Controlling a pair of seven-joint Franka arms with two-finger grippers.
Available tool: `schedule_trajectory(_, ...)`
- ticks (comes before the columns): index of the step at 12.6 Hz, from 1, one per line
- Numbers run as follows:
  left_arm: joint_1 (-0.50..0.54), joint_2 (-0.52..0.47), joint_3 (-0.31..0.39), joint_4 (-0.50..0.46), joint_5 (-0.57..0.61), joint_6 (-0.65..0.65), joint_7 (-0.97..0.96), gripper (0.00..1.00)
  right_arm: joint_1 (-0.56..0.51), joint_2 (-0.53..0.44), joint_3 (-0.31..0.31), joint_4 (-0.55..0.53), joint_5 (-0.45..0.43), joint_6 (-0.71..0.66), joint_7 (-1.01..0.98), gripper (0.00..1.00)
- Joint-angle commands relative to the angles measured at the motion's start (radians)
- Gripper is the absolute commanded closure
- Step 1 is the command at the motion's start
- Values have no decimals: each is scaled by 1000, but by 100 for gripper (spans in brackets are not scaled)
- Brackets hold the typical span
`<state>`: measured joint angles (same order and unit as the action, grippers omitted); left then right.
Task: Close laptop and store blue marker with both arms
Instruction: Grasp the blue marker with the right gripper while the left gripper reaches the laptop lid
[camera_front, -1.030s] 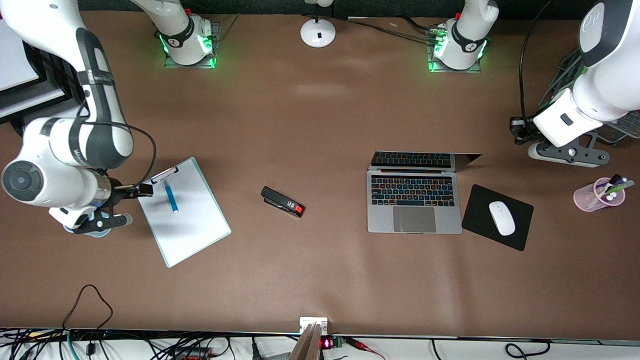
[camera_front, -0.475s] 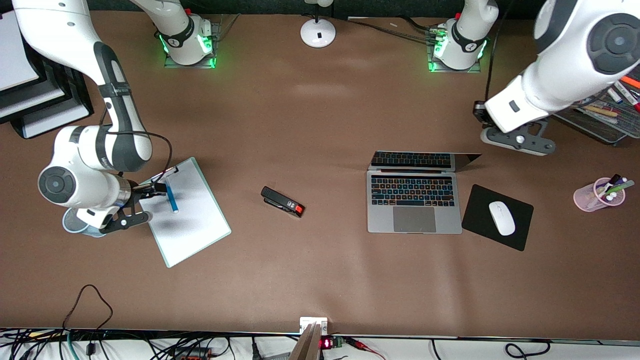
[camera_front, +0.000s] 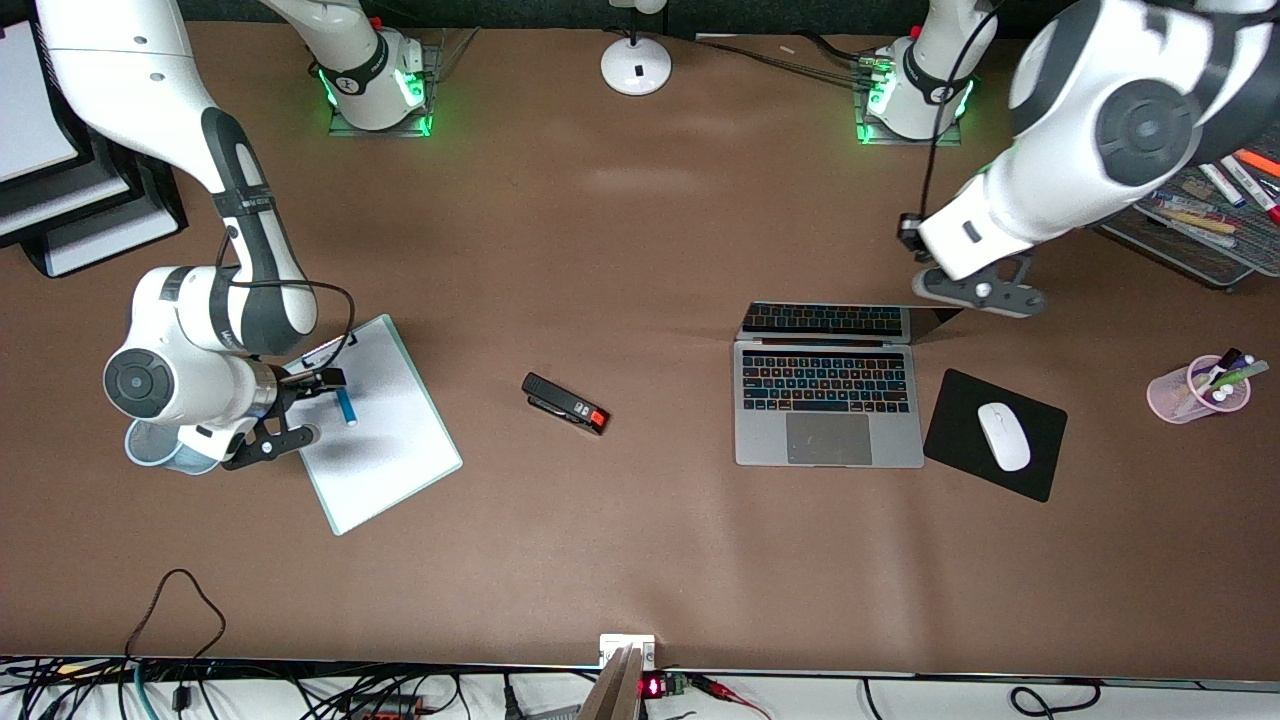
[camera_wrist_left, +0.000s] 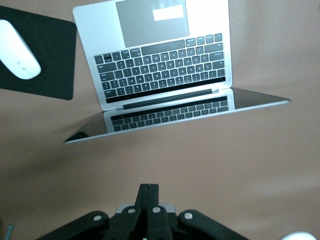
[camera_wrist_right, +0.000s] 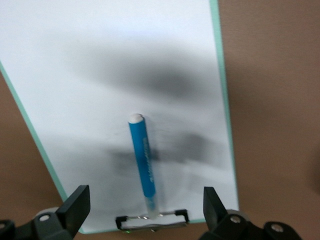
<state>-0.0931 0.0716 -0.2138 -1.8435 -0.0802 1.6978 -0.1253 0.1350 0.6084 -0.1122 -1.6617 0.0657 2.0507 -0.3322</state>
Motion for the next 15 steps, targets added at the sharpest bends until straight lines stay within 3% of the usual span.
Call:
schedule_trajectory(1, 7, -53, -42, -123, -16, 113, -74, 100, -2, 11, 6, -1, 31, 37, -40, 0)
schedule_trajectory(6, 7, -78, -113, -287, -13, 284, -172, 100, -2, 24, 6, 0, 29, 66, -56, 0)
schedule_trajectory(15, 32, -43, -121, -339, -6, 493, -175, 100, 5, 63, 16, 8, 29, 123, -54, 11)
